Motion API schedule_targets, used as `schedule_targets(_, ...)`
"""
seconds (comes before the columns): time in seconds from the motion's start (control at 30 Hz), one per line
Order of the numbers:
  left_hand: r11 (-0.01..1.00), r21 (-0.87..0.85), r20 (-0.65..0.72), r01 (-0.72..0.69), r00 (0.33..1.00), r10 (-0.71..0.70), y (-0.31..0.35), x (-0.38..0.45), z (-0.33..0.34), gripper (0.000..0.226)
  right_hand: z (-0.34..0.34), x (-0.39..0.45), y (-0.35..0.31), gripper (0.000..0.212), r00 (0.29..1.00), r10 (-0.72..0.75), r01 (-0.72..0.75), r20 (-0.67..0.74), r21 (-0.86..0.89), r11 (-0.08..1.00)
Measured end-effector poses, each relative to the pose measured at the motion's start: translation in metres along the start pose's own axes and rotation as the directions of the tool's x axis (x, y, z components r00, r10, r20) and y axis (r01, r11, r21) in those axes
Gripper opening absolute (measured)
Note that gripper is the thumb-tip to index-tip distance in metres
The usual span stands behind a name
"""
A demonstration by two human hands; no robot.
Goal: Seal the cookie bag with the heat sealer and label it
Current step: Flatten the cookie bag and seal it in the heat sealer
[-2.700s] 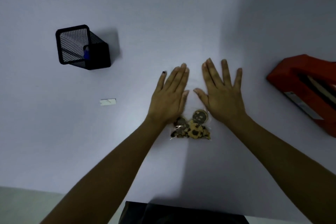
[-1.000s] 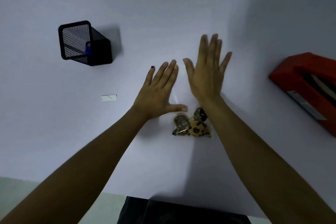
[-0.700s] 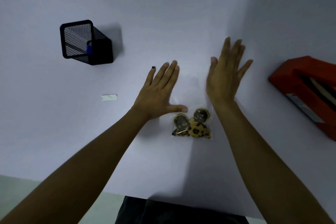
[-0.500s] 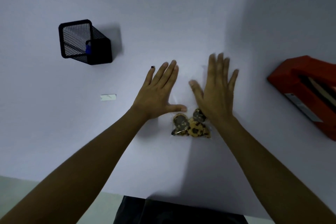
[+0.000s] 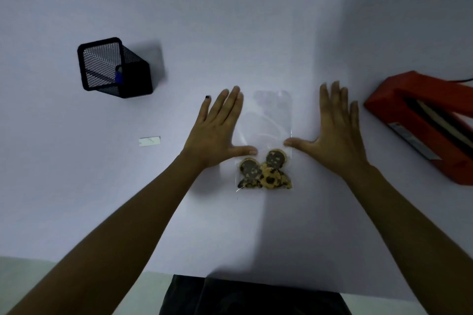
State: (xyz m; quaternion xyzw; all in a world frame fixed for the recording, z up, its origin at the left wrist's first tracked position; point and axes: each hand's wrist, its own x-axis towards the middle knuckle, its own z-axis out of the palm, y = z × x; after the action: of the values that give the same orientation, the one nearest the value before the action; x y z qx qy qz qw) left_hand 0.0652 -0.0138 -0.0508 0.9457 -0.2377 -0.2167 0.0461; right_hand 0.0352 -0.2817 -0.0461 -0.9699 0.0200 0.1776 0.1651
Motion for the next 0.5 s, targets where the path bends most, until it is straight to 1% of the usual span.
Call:
schedule_targets(0.1, 0.999, -0.032, -0.019, -0.005, 1.0, 0.004, 0.002, -0.002, -0.001, 0.122, -0.001, 0.001, -0.002, 0.131, 1.0, 0.012, -0.012, 0.008, 0.021, 1.0)
schedule_targets(0.2, 0.991, -0.136, -0.092, -0.006, 0.996, -0.007, 0.008, -0.008, -0.002, 0.121, -0.002, 0.002, -0.004, 0.133, 1.0, 0.016, -0.016, 0.013, 0.029, 0.999)
schedule_targets(0.27, 0.984, -0.177, -0.144, 0.023, 0.988, -0.049, 0.015, -0.014, 0.0, 0.118, -0.001, 0.002, -0.004, 0.134, 1.0, 0.018, -0.018, 0.013, 0.041, 0.999)
schedule_targets(0.3, 0.975, -0.213, -0.161, 0.062, 0.982, -0.098, 0.018, -0.017, 0.001, 0.116, -0.001, 0.001, -0.004, 0.134, 1.0, 0.019, -0.02, 0.01, 0.046, 0.999)
schedule_targets(0.37, 0.953, -0.263, -0.239, 0.147, 0.948, -0.212, 0.026, -0.025, 0.006, 0.105, 0.0, 0.001, -0.003, 0.134, 1.0, 0.022, -0.022, -0.001, 0.054, 0.998)
schedule_targets(0.43, 0.942, -0.247, -0.371, 0.227, 0.876, -0.309, 0.034, -0.03, 0.012, 0.086, -0.001, 0.001, -0.004, 0.134, 1.0, 0.021, -0.02, -0.01, 0.06, 0.998)
schedule_targets(0.47, 0.93, -0.258, -0.411, 0.264, 0.841, -0.353, 0.037, -0.031, 0.014, 0.077, -0.001, 0.001, -0.003, 0.134, 1.0, 0.019, -0.018, -0.013, 0.06, 0.998)
schedule_targets(0.5, 0.913, -0.287, -0.42, 0.292, 0.818, -0.393, 0.039, -0.031, 0.016, 0.069, 0.0, 0.001, -0.003, 0.134, 1.0, 0.017, -0.016, -0.015, 0.06, 0.998)
